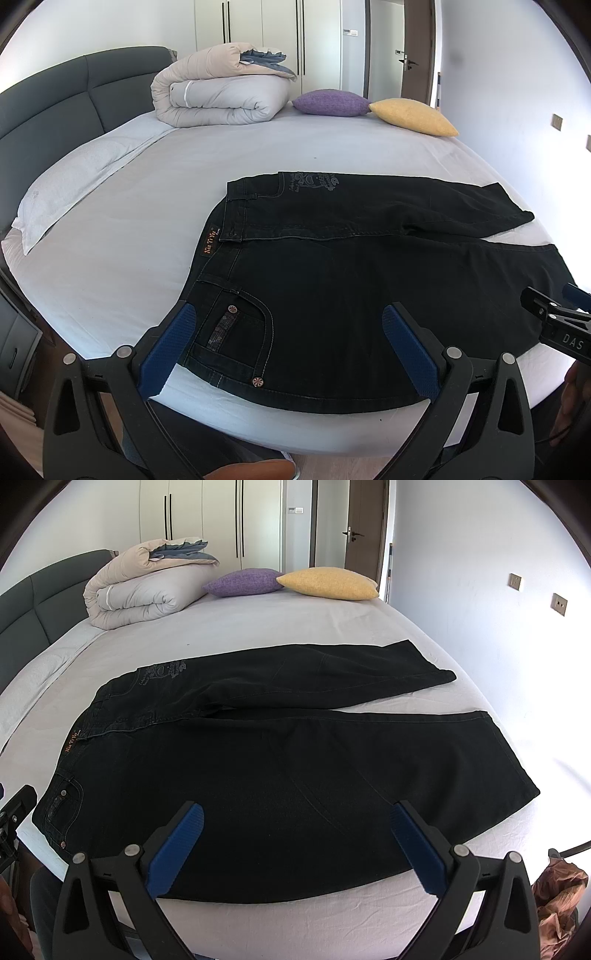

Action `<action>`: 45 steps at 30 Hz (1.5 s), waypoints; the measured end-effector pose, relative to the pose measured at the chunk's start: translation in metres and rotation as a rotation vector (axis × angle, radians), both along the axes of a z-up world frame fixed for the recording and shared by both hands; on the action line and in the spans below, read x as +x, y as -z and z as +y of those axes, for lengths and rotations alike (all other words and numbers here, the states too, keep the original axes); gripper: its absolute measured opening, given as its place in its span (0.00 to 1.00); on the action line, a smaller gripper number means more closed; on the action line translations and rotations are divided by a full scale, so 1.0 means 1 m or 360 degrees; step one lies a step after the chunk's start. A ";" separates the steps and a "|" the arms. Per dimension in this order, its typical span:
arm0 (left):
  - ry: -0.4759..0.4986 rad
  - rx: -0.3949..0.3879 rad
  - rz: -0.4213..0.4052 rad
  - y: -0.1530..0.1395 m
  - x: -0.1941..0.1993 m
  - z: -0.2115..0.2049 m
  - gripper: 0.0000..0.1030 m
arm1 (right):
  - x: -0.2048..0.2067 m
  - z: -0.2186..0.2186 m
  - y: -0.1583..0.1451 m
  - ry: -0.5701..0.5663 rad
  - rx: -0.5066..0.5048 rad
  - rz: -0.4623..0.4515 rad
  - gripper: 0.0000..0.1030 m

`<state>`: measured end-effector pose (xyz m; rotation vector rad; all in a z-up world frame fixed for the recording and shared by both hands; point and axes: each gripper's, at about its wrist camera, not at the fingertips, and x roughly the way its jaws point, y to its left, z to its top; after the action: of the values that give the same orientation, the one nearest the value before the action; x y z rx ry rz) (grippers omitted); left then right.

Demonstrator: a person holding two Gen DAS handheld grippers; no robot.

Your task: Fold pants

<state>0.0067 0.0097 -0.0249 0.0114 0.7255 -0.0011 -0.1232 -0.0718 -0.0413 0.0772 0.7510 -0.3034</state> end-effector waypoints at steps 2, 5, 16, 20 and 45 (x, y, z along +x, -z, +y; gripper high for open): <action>-0.0002 0.0000 0.0000 0.000 0.000 0.000 1.00 | 0.000 0.000 0.000 0.0001 0.0000 0.0001 1.00; -0.0002 0.0001 0.0001 0.000 0.000 -0.001 1.00 | 0.000 0.000 0.000 0.0000 0.0000 0.0000 1.00; 0.0001 0.0004 0.0007 0.002 0.000 -0.002 1.00 | 0.000 0.000 0.000 -0.0001 0.0002 0.0002 1.00; 0.0005 -0.0001 0.0014 0.005 0.000 -0.004 1.00 | 0.000 0.001 0.001 -0.0003 0.0000 0.0001 1.00; 0.0147 -0.0041 0.0134 0.038 0.013 0.008 1.00 | 0.010 0.002 0.016 -0.0039 0.0025 0.0046 1.00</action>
<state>0.0201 0.0174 -0.0628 0.0202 0.8088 -0.0996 -0.1134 -0.0701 -0.0571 0.0785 0.7823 -0.2759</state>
